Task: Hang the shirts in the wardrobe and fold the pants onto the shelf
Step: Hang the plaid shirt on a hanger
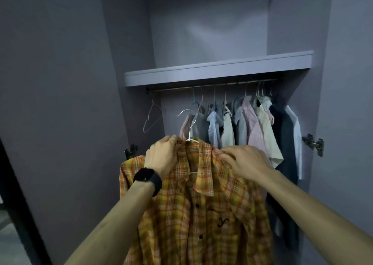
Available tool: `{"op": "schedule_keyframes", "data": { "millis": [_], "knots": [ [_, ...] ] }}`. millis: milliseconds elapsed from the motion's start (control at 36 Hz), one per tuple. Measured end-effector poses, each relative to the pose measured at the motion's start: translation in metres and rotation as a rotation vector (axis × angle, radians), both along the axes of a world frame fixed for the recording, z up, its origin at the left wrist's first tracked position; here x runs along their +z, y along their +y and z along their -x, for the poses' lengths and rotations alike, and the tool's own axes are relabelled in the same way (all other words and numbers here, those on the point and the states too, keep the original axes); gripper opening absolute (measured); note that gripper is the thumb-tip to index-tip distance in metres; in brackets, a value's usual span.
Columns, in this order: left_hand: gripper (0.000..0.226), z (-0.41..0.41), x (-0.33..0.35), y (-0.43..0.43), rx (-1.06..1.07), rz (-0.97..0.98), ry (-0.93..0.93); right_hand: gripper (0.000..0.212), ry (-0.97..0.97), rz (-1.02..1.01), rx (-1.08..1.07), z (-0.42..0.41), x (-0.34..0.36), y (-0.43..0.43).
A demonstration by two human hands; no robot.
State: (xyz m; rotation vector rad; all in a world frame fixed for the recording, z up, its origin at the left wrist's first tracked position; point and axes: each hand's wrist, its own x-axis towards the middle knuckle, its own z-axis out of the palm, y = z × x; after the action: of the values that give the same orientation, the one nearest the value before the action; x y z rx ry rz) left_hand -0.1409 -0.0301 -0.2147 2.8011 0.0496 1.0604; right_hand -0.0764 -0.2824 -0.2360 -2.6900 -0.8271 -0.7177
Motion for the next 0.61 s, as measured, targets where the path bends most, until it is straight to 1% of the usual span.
{"op": "schedule_keyframes", "data": {
  "millis": [83, 167, 250, 306, 361, 444, 500, 556, 611],
  "knots": [
    [0.023, -0.004, -0.008, 0.008, 0.037, 0.034, -0.03, 0.027, 0.082, 0.098, 0.033, -0.002, -0.001, -0.002],
    [0.021, -0.013, -0.01, 0.011, 0.037, 0.066, -0.055, 0.028, 0.137, 0.189, 0.053, -0.004, 0.009, 0.005],
    [0.021, -0.023, -0.009, 0.017, 0.003, 0.117, -0.074, 0.028, 0.267, 0.202, 0.095, -0.007, 0.023, 0.008],
    [0.02, -0.031, -0.007, 0.025, -0.017, 0.159, -0.067, 0.032, 0.365, 0.175, 0.129, -0.01, 0.032, 0.012],
    [0.019, -0.04, -0.004, 0.032, -0.031, 0.209, -0.027, 0.037, 0.462, 0.09, 0.186, -0.01, 0.04, 0.018],
    [0.018, -0.052, 0.004, 0.041, -0.023, 0.265, 0.072, 0.046, 0.533, -0.02, 0.25, -0.007, 0.052, 0.036],
    [0.025, -0.059, 0.011, 0.051, 0.007, 0.215, 0.179, 0.045, 0.54, -0.055, 0.221, -0.008, 0.056, 0.055],
    [0.041, -0.066, 0.017, 0.065, 0.06, 0.092, 0.292, 0.04, 0.536, -0.101, 0.151, -0.011, 0.057, 0.075],
    [0.054, -0.068, 0.025, 0.078, 0.125, -0.017, 0.339, 0.037, 0.501, -0.123, 0.083, -0.011, 0.056, 0.094]
  ]
}}
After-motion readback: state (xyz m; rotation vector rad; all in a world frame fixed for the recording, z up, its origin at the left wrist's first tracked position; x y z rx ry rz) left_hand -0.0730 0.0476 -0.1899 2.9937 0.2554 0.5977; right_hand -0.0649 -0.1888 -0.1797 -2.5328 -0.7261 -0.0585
